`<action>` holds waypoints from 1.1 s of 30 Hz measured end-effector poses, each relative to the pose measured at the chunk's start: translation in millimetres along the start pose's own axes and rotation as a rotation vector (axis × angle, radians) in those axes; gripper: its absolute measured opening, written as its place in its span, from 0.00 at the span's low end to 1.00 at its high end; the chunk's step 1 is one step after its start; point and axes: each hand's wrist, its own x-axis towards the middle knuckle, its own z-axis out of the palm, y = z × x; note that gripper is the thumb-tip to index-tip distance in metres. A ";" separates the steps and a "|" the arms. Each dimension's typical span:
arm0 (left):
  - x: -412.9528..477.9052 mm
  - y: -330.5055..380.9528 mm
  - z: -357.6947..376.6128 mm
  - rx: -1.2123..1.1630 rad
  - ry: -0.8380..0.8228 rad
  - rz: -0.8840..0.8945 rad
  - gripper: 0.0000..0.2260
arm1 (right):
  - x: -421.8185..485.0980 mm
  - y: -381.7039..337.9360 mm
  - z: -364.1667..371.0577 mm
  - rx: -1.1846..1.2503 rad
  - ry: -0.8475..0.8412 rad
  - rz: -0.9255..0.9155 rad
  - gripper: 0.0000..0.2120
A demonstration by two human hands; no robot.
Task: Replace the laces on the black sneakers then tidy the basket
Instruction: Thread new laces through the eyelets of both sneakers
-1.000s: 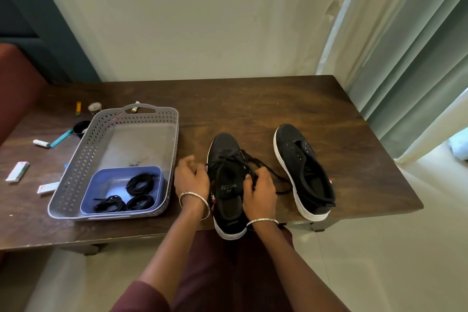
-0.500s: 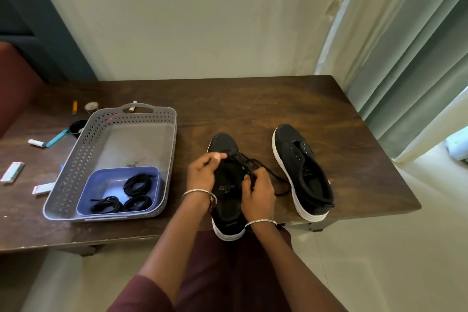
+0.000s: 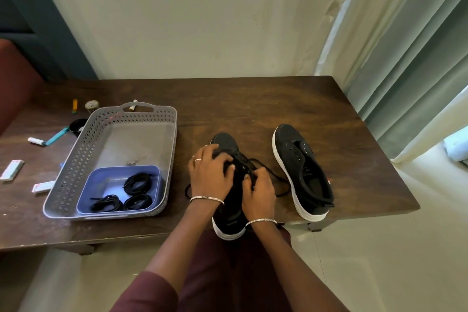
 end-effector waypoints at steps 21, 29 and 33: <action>-14.6 -5.9 -18.9 -0.176 0.287 -0.300 0.16 | -0.3 1.7 1.6 0.015 0.009 -0.014 0.05; 14.7 4.3 -2.3 0.113 -0.064 0.036 0.08 | -0.2 -0.1 0.4 0.007 0.003 -0.007 0.05; 26.1 5.9 -3.5 0.100 -0.063 0.054 0.08 | 0.4 1.1 0.4 0.015 0.001 -0.009 0.05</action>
